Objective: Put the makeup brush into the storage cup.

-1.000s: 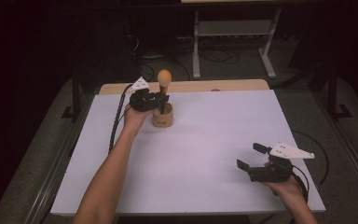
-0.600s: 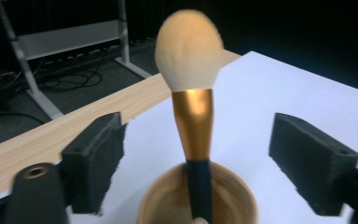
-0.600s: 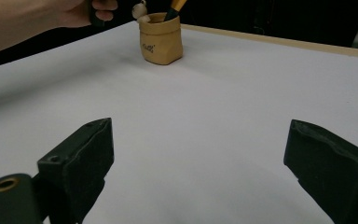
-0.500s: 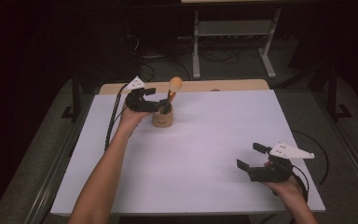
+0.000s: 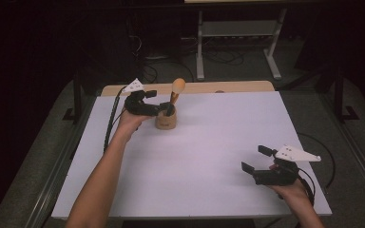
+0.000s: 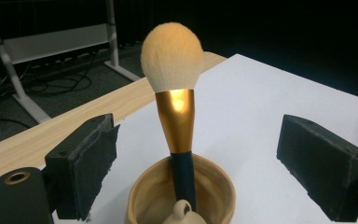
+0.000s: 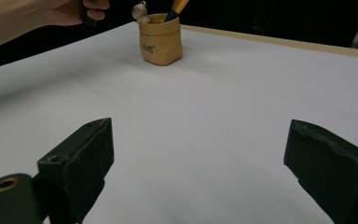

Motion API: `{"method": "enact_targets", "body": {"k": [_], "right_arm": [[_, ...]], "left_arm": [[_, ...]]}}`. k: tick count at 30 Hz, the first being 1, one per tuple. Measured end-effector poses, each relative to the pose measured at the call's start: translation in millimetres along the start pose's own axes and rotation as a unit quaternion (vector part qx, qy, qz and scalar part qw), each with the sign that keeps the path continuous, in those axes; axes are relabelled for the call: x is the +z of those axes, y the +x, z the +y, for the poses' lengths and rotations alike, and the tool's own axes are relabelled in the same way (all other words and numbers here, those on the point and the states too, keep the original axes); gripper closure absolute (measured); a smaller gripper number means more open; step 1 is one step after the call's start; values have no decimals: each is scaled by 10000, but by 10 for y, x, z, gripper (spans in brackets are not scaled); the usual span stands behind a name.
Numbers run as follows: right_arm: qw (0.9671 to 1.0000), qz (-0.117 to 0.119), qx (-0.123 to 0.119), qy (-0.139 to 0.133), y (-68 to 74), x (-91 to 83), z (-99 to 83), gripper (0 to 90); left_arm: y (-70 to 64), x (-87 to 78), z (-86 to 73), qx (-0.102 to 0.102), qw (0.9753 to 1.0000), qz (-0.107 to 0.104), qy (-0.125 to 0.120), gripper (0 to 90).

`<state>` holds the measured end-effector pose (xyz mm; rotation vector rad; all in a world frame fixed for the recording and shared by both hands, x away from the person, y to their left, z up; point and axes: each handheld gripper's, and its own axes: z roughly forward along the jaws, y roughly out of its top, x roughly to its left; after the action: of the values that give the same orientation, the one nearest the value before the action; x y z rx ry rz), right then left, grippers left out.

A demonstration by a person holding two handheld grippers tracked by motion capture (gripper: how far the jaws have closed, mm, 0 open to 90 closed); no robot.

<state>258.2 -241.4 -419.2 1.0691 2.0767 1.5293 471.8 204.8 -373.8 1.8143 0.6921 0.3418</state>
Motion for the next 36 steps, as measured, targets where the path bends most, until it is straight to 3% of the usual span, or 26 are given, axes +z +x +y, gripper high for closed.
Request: {"method": "enact_targets", "body": {"k": [21, 36], "right_arm": [[10000, -13, -20, -49, 2, 0, 14, 75], [10000, -26, -7, -44, 0, 1, 14, 75]], "left_arm": [[-126, -304, -66, -99, 9999, -135, 32, 114], [-319, -605, -203, -134, 9998, -164, 2, 115]]}}
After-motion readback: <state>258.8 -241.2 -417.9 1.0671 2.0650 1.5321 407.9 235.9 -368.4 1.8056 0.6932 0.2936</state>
